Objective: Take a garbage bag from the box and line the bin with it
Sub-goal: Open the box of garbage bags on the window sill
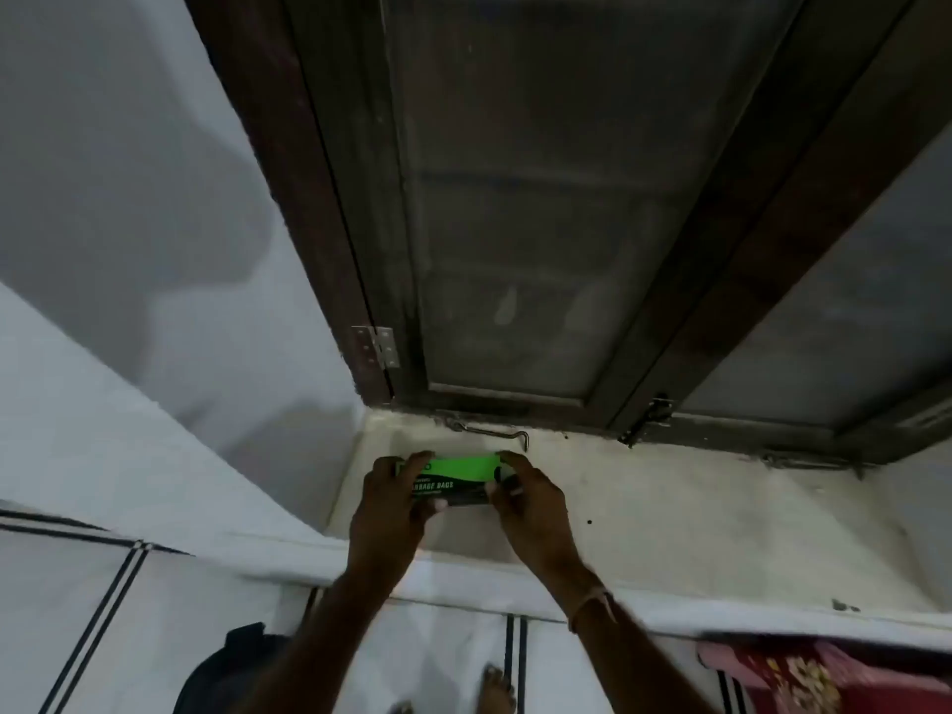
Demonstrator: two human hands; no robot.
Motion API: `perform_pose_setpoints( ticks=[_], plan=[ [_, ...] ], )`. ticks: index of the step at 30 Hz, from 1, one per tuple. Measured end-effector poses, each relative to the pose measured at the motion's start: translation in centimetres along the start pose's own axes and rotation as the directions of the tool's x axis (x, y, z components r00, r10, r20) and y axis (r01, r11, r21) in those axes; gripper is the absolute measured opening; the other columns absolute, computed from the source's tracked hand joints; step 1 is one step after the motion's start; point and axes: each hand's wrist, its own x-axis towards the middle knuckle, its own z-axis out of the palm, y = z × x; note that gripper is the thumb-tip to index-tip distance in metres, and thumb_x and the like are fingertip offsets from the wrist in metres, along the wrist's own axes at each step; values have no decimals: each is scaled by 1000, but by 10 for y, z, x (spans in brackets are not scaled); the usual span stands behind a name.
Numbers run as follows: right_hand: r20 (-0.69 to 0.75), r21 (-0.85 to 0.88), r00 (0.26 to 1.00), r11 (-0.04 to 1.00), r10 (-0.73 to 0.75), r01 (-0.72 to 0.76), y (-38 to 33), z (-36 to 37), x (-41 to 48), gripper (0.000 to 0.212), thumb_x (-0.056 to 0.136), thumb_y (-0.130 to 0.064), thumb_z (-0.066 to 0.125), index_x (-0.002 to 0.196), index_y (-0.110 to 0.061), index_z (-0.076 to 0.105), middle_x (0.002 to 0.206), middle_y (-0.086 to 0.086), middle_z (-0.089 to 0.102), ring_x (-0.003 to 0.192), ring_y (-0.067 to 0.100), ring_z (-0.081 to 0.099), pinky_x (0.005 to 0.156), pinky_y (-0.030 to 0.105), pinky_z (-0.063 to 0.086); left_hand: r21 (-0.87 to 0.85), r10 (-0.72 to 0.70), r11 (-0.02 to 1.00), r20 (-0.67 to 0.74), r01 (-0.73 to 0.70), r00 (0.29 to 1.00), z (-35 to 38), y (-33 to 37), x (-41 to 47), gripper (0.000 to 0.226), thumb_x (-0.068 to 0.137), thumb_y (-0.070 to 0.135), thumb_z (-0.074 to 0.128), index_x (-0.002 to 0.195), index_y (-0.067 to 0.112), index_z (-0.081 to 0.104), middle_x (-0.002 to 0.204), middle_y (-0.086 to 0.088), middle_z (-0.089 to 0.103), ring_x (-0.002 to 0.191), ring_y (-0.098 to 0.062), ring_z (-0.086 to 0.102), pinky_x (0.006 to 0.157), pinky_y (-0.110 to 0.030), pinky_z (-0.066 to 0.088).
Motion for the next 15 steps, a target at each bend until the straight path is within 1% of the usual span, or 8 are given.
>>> perform_pose_setpoints(
  ticks=[2, 4, 5, 7, 10, 11, 12, 15],
  plan=[
    [-14, 88, 1000, 996, 7, -6, 1, -5, 2, 40, 91, -35, 66, 130, -25, 63, 108, 5, 73, 90, 21, 73, 77, 40, 63, -93, 37, 995, -9, -38, 999, -3, 1, 2, 57, 87, 31, 78, 140, 22, 59, 125, -10, 53, 109, -28, 61, 80, -28, 54],
    [12, 167, 1000, 986, 10, -12, 1, -14, -1, 37, 89, -32, 72, 125, -26, 64, 105, 1, 73, 82, 16, 71, 71, 28, 61, -184, 61, 981, 6, -59, 998, -6, 1, 0, 54, 86, 26, 80, 136, 19, 60, 125, -8, 51, 105, -23, 63, 80, -13, 51],
    [27, 199, 1000, 980, 2, -7, 0, -18, -1, 36, 90, -29, 74, 124, -25, 65, 103, -2, 72, 78, 13, 69, 69, 25, 59, -237, 59, 970, 6, -56, 998, -8, 2, 0, 53, 86, 24, 79, 135, 18, 61, 126, -6, 50, 105, -19, 63, 79, -6, 50],
    [75, 224, 997, 975, -12, -5, -5, -28, -1, 36, 91, -24, 77, 125, -25, 66, 95, -6, 70, 72, 10, 68, 69, 30, 61, -305, 47, 951, -15, -50, 999, -14, 5, -1, 52, 87, 28, 79, 134, 18, 62, 126, -4, 48, 103, -11, 62, 79, 0, 47],
    [110, 233, 994, 973, -28, 2, -18, -38, -4, 35, 88, -22, 80, 120, -27, 66, 86, -6, 69, 68, 6, 69, 70, 37, 64, -358, 76, 930, -29, -82, 997, -26, 7, -2, 61, 83, 50, 74, 134, 17, 62, 125, -5, 50, 106, 7, 60, 82, -1, 46],
    [108, 271, 994, 962, -27, -4, -22, -40, -6, 33, 88, -21, 81, 117, -26, 66, 86, -4, 70, 67, 7, 69, 69, 38, 63, -372, 83, 924, -32, -89, 996, -29, 7, -2, 61, 83, 46, 74, 133, 15, 62, 124, -7, 52, 108, 13, 57, 83, -1, 46],
    [100, 313, 995, 950, -20, -13, -27, -43, -9, 30, 87, -21, 81, 113, -23, 65, 88, -1, 70, 67, 10, 69, 67, 39, 63, -385, 84, 918, -41, -93, 996, -32, 7, -2, 58, 82, 38, 75, 133, 14, 62, 124, -9, 54, 109, 16, 55, 83, -2, 46],
    [89, 416, 996, 908, 8, -45, -37, -52, -17, 23, 91, -19, 78, 100, -11, 58, 97, 11, 70, 68, 18, 71, 64, 33, 61, -445, 99, 890, -34, -104, 995, -39, 10, -5, 53, 81, 21, 74, 132, 18, 60, 124, -12, 58, 109, 13, 58, 83, -5, 49]
  ],
)
